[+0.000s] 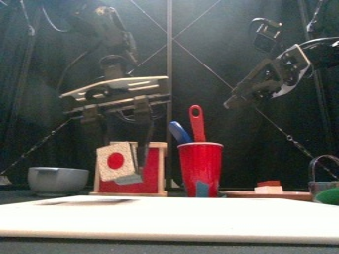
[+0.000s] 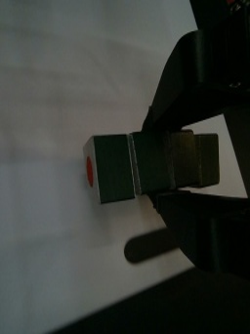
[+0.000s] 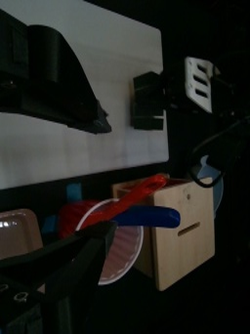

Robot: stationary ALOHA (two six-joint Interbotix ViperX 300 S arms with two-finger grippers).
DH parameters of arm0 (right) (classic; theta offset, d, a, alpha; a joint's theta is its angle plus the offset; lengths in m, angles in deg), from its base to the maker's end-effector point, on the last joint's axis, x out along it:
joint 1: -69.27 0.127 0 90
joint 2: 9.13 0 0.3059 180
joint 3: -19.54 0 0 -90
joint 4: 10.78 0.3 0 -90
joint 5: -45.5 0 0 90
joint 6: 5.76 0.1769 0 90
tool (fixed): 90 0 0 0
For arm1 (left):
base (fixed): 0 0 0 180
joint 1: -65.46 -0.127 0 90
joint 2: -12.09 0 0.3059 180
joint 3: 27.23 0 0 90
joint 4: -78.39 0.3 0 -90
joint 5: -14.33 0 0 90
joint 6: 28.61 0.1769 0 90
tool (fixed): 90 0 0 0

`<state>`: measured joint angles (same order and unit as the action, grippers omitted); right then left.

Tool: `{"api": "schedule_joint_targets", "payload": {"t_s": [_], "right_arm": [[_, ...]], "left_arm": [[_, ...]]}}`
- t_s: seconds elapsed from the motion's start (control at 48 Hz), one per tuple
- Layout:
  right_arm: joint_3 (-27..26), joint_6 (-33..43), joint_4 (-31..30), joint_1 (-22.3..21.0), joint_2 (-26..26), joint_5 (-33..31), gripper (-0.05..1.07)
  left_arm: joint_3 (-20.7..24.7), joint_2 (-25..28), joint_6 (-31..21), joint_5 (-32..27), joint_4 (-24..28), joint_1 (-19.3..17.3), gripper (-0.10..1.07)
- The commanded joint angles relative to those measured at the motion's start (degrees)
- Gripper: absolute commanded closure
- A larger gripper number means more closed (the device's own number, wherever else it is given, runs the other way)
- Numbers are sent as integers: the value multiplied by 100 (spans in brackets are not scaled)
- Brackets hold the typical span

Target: Place sushi roll on cutting board

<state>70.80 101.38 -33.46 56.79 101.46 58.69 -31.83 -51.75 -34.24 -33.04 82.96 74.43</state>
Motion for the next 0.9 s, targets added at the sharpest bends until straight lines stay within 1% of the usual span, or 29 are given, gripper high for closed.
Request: {"api": "schedule_joint_targets", "payload": {"t_s": [0.0,0.104,0.229,0.396,0.479,0.625,0.667,0.729,0.792,0.875], "right_arm": [[-44,-26,-9,-18,114,-18,3],[-9,-44,-9,-18,193,-35,3],[9,-44,-9,-35,264,-35,3],[62,-44,-9,-44,299,-35,3],[79,-26,-9,-44,299,-35,3],[88,-9,-9,-44,299,-35,3],[88,-9,-9,-44,299,-35,3],[79,-9,-9,-44,299,-35,3],[79,0,9,-44,299,-35,3],[105,26,18,-44,299,-35,3]], "left_arm": [[422,88,-88,9,0,26,21],[765,352,-149,0,44,53,21],[1020,563,-123,0,53,53,20],[1046,580,-105,-18,97,44,17],[1037,589,-79,-9,105,18,12],[1037,580,9,18,97,9,-2],[1028,563,18,-18,97,18,-4],[1011,545,53,-35,97,9,-5],[1011,475,193,-26,97,9,-5],[932,220,606,-26,79,26,-5]]}}
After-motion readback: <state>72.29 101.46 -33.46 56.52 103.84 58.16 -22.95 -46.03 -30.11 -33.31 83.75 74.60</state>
